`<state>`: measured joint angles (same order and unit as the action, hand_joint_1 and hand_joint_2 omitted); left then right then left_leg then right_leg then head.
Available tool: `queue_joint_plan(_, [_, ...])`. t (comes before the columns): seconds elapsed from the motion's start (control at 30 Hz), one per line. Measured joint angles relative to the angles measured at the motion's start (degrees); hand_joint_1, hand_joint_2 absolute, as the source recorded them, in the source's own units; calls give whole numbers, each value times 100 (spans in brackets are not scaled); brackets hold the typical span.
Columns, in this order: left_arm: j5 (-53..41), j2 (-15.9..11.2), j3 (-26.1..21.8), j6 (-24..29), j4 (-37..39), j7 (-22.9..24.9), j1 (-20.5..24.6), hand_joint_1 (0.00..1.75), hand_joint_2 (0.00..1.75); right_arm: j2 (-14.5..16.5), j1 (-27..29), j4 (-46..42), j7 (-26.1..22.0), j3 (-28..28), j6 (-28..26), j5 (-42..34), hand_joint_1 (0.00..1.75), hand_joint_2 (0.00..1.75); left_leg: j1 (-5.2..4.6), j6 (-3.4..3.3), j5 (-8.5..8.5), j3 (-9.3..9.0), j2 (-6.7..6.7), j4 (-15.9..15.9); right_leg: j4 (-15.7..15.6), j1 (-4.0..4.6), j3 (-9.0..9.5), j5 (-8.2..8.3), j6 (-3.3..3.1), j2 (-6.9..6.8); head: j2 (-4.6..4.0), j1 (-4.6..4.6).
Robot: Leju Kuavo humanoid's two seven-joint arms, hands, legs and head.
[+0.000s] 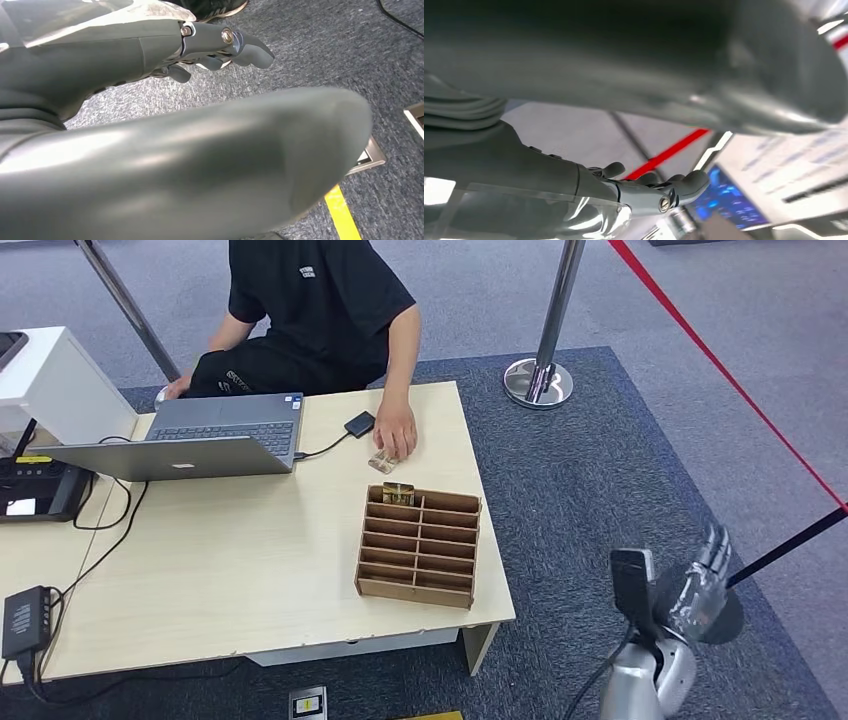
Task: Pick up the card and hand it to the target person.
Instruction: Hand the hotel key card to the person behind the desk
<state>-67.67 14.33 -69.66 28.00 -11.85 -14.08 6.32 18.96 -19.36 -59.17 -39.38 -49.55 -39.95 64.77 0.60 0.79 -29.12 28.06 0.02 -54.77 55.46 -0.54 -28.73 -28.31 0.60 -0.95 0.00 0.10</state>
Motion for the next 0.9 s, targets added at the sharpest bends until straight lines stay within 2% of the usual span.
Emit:
queue_joint_plan(0.1, [9,1,-1,1,0,-1,-2,0,0,-95,43,302,340,-952,0,779,0,0,1,0,0,0,-2,0,0,1,2,0,0,0,0,1])
queue_joint_plan(0.2, [11,1,-2,2,0,-9,-8,0,0,-256,183,740,1080,-1650,0,1501,0,0,1,0,0,0,-1,1,0,1,4,0,0,0,0,1])
queue_joint_plan(0.27, [14,1,-3,2,0,-18,-8,0,0,-370,312,1085,1717,-1879,0,1846,0,0,0,0,0,1,0,1,0,1,4,0,0,0,0,1])
queue_joint_plan(0.47, [33,1,-26,21,0,-31,-8,0,0,-720,652,2458,3557,-1940,15,2396,0,0,2,0,0,0,0,1,1,2,4,0,0,0,0,1])
queue_joint_plan(0.57, [29,9,-43,98,0,-23,-8,0,0,-874,811,3220,4206,-1856,281,2473,0,0,2,0,0,-1,0,1,1,3,3,0,0,0,0,1])
queue_joint_plan(0.7, [-16,47,-44,189,4,-9,-8,0,0,-948,1043,3864,4685,-1835,1161,2336,0,0,2,0,0,-1,0,2,1,3,4,-1,0,0,0,1])
queue_joint_plan(0.83, [-84,69,-44,151,6,-36,-8,0,0,-954,1192,4235,4954,-1842,1982,2123,0,0,2,0,0,-1,2,2,2,3,3,-1,0,0,0,1])
queue_joint_plan(0.9, [-118,70,-42,99,7,-46,-7,0,0,-941,1226,4352,5008,-1848,2229,2040,0,0,2,0,1,-1,2,2,1,3,3,0,0,0,0,1])
